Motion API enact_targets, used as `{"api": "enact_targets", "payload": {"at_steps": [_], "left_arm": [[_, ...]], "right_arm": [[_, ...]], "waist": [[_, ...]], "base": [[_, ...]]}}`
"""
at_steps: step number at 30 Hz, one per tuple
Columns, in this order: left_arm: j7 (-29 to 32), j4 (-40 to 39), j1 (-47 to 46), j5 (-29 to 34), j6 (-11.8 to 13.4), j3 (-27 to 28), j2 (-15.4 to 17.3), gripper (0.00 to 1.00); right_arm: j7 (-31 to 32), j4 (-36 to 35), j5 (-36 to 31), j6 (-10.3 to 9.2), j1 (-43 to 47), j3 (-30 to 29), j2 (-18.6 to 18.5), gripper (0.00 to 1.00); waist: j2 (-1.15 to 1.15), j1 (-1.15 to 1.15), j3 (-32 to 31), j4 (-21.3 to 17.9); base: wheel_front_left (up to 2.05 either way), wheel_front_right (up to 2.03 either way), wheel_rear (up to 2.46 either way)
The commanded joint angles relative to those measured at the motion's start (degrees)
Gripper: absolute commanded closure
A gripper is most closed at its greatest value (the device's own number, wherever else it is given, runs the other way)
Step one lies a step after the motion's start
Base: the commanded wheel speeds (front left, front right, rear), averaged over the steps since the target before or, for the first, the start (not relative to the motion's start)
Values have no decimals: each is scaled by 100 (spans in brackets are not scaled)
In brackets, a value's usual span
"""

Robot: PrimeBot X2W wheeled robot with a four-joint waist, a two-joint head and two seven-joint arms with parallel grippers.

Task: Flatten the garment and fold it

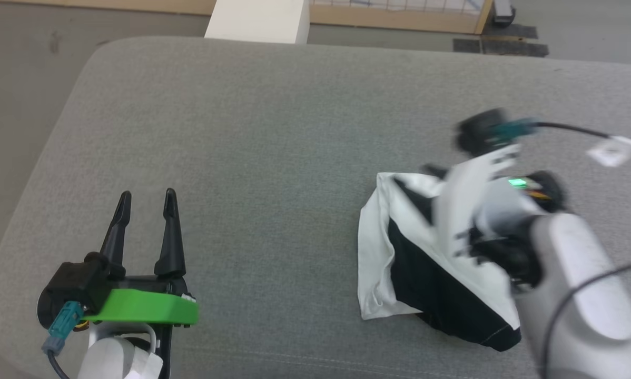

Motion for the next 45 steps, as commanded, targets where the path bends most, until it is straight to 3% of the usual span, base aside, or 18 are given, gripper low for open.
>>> {"api": "enact_targets", "payload": {"at_steps": [1,7,10,22,30,31,32,39,45], "left_arm": [[-26,-26,53,28,-39,2,11,0],[-26,-67,52,159,-39,29,4,0],[-26,-74,53,189,-39,25,-17,0],[-26,-49,-108,192,-39,-79,-45,0],[-26,1,-125,170,-39,-109,-54,0],[-26,8,-126,165,-39,-111,-56,0],[-26,16,-125,161,-39,-110,-58,0],[-26,44,-25,162,-34,-1,-73,0],[-26,-26,97,143,-32,80,-84,0]], "right_arm": [[-67,-150,-205,-8,182,-292,-106,0],[42,-442,-1003,-8,808,-1250,-249,0],[136,-400,-1358,-8,1080,-1453,-214,0],[135,617,-2089,-8,1150,-1598,74,0],[146,1334,-2074,-8,1043,-1497,132,0],[134,1383,-2049,-8,1029,-1479,133,62],[106,1427,-1993,-8,1012,-1441,135,100],[-97,1250,-1699,-8,861,-940,-35,100],[72,716,-1409,-8,689,-138,-726,100]], "waist": [[0,0,-93,-108],[0,0,-39,-134],[0,0,43,-115],[0,0,413,175],[0,0,432,279],[0,0,422,282],[0,0,405,280],[0,0,221,36],[0,0,182,-695]], "base": [[0,0,0],[0,0,0],[0,0,0],[0,0,0],[0,0,0],[0,0,0],[0,0,0],[0,0,0],[0,0,0]]}}
